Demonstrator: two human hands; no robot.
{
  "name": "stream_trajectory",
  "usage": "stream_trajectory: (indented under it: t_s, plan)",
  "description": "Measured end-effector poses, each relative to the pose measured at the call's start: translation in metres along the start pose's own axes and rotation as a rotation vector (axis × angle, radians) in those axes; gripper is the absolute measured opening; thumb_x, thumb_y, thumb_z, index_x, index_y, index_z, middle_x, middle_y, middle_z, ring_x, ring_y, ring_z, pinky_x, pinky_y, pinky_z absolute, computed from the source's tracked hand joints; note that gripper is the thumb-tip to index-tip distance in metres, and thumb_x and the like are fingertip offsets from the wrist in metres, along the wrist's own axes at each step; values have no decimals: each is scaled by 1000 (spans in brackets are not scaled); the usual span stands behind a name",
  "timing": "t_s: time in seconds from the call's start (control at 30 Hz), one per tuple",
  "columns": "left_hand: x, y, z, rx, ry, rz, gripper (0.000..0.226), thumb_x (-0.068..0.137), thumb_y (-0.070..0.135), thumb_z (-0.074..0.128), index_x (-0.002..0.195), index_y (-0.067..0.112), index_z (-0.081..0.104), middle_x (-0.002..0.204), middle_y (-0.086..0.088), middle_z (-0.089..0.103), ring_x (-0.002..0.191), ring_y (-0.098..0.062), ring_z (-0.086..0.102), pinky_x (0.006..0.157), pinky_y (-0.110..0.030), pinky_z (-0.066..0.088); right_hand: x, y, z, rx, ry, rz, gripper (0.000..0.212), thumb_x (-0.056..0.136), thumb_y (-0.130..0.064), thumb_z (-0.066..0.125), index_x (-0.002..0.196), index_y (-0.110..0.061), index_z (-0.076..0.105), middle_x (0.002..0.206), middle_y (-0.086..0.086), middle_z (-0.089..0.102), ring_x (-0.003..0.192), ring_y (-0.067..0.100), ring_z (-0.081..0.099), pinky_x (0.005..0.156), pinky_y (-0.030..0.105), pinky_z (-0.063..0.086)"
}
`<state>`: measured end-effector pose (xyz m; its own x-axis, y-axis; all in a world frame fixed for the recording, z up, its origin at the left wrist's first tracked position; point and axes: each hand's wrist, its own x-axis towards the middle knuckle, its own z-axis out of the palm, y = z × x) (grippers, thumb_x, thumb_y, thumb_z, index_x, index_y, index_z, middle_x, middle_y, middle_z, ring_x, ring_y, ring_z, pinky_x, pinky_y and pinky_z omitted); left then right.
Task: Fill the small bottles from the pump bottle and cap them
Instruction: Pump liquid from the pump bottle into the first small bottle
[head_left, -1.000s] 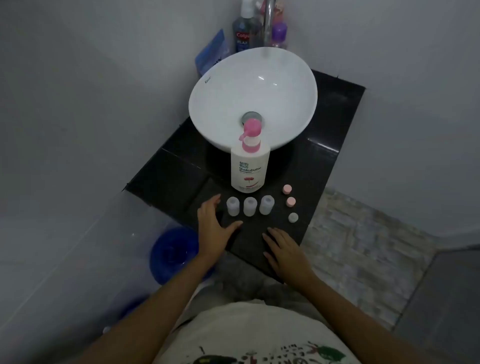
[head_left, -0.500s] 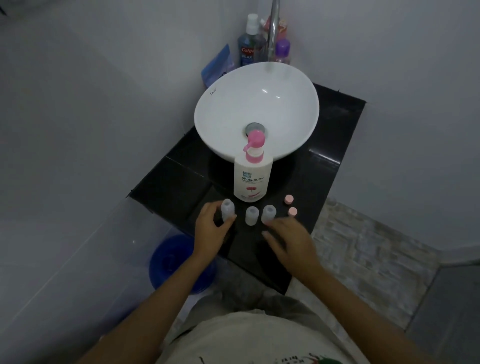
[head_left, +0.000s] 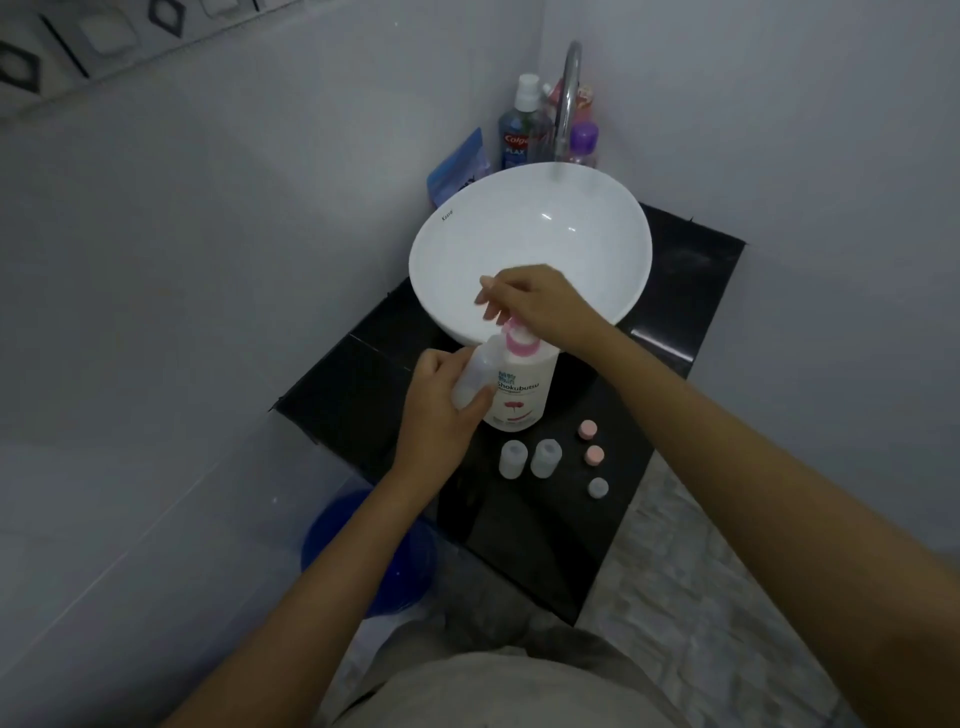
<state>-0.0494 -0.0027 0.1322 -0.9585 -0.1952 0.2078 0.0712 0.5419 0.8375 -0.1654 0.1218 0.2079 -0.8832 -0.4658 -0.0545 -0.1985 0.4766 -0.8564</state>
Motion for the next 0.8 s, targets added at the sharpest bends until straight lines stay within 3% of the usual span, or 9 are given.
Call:
stream_trajectory:
  t_s: [0.17, 0.33, 0.4, 0.53, 0.7, 0.8]
  plan:
    - [5, 10, -6, 43, 13, 18, 47, 89, 27, 63, 134, 24, 51, 101, 0, 46, 86, -5, 49, 72, -11, 39, 3, 7, 7, 152, 7, 53, 39, 100, -22, 42, 95, 6, 69, 85, 20, 69, 70, 14, 59, 68, 13, 47]
    - [5, 18, -10, 60, 28, 45, 52, 88, 21, 65, 137, 21, 48, 99, 3, 43, 85, 3, 46, 73, -5, 40, 5, 9, 8, 172, 3, 36, 40, 100, -22, 39, 95, 4, 70, 82, 18, 69, 71, 14, 59, 75, 23, 47]
    - [4, 21, -12, 42, 54, 64, 51, 86, 18, 67, 135, 17, 51, 100, 1, 47, 87, 6, 47, 77, 1, 38, 6, 10, 9, 190, 17, 37, 41, 101, -22, 38, 96, 4, 70, 81, 17, 68, 69, 13, 59, 73, 23, 46]
    - [5, 24, -16, -5, 126, 92, 39, 81, 18, 73, 118, 14, 62, 105, 0, 59, 94, 5, 53, 79, -1, 40, 7, 12, 13, 247, 53, 56, 42, 101, -21, 37, 95, 5, 69, 77, 16, 67, 65, 10, 58, 67, 19, 43]
    - [7, 21, -16, -75, 152, 73, 33, 81, 17, 73, 112, 11, 65, 105, -1, 63, 95, 3, 56, 79, -5, 42, 8, 19, 17, 276, 95, 57, 42, 101, -21, 35, 89, -1, 70, 82, 16, 69, 75, 20, 61, 78, 36, 49]
    - [9, 16, -14, -85, 141, 52, 34, 80, 17, 74, 112, 9, 66, 106, -3, 64, 97, 1, 56, 81, -6, 43, 9, 25, 22, 280, 89, 104, 43, 101, -24, 34, 86, -6, 70, 79, 7, 68, 76, 20, 59, 69, 31, 48]
